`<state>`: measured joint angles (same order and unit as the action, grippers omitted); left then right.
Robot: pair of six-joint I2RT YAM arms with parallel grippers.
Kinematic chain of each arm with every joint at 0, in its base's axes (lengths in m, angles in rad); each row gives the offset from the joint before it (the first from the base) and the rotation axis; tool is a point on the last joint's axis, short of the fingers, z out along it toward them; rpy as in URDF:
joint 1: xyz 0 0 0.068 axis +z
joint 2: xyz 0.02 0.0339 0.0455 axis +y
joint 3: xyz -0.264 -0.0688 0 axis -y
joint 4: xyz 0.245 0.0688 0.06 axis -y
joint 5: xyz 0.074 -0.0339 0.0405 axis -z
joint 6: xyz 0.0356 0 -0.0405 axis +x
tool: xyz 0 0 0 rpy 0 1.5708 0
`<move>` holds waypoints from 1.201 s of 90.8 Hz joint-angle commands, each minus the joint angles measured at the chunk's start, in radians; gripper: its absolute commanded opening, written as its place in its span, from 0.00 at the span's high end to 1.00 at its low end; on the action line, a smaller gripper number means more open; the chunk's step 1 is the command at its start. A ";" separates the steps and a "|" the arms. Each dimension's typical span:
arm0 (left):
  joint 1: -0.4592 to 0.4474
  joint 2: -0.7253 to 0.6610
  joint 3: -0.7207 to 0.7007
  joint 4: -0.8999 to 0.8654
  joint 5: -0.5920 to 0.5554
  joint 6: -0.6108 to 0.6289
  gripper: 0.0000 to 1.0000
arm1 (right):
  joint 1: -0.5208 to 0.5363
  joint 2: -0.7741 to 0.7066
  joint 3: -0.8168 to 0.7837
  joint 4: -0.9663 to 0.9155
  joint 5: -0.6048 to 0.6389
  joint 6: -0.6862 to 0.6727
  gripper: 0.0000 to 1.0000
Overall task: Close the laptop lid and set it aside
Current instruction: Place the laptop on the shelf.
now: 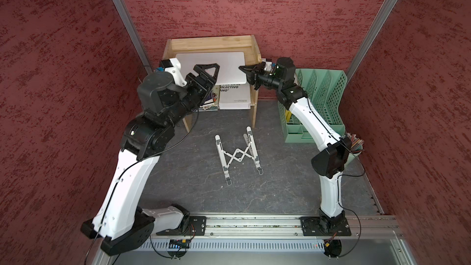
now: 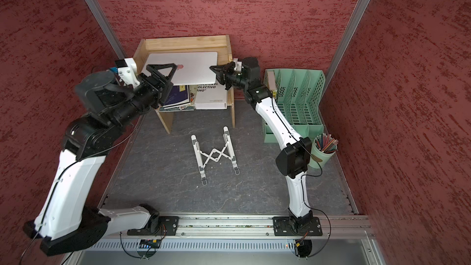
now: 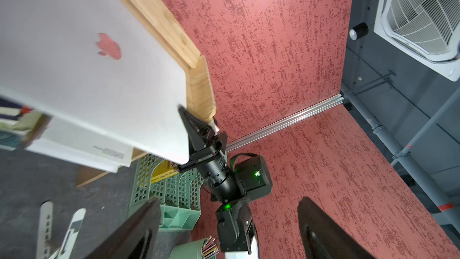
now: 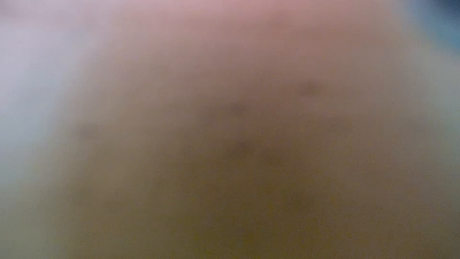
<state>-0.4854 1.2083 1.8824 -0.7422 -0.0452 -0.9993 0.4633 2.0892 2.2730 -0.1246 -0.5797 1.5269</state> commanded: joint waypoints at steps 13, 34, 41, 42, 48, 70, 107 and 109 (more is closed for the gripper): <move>-0.006 -0.091 -0.266 -0.041 -0.090 -0.077 0.14 | 0.029 -0.036 0.016 0.083 -0.026 -0.003 1.00; 0.035 0.018 -0.276 0.196 -0.092 -0.065 0.16 | 0.028 -0.038 0.018 0.080 -0.028 -0.001 1.00; 0.057 0.031 -0.308 0.252 -0.090 -0.088 0.20 | 0.028 -0.039 0.017 0.076 -0.030 -0.002 1.00; 0.059 0.031 -0.314 0.259 -0.092 -0.093 0.20 | 0.028 -0.038 0.017 0.077 -0.030 -0.003 1.00; 0.074 0.029 -0.355 0.306 -0.104 -0.119 0.22 | 0.029 -0.039 0.019 0.074 -0.032 -0.004 1.00; 0.115 0.024 -0.421 0.462 -0.125 -0.136 0.25 | 0.029 -0.040 0.016 0.065 -0.043 -0.012 1.00; 0.192 0.112 -0.399 0.547 -0.061 -0.225 0.58 | 0.029 -0.035 0.017 0.071 -0.047 -0.008 1.00; 0.192 0.118 -0.397 0.553 -0.056 -0.228 0.60 | 0.028 -0.036 0.016 0.071 -0.048 -0.008 1.00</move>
<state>-0.3065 1.2907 1.4681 -0.2413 -0.1349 -1.1946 0.4633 2.0892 2.2730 -0.1249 -0.5812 1.5265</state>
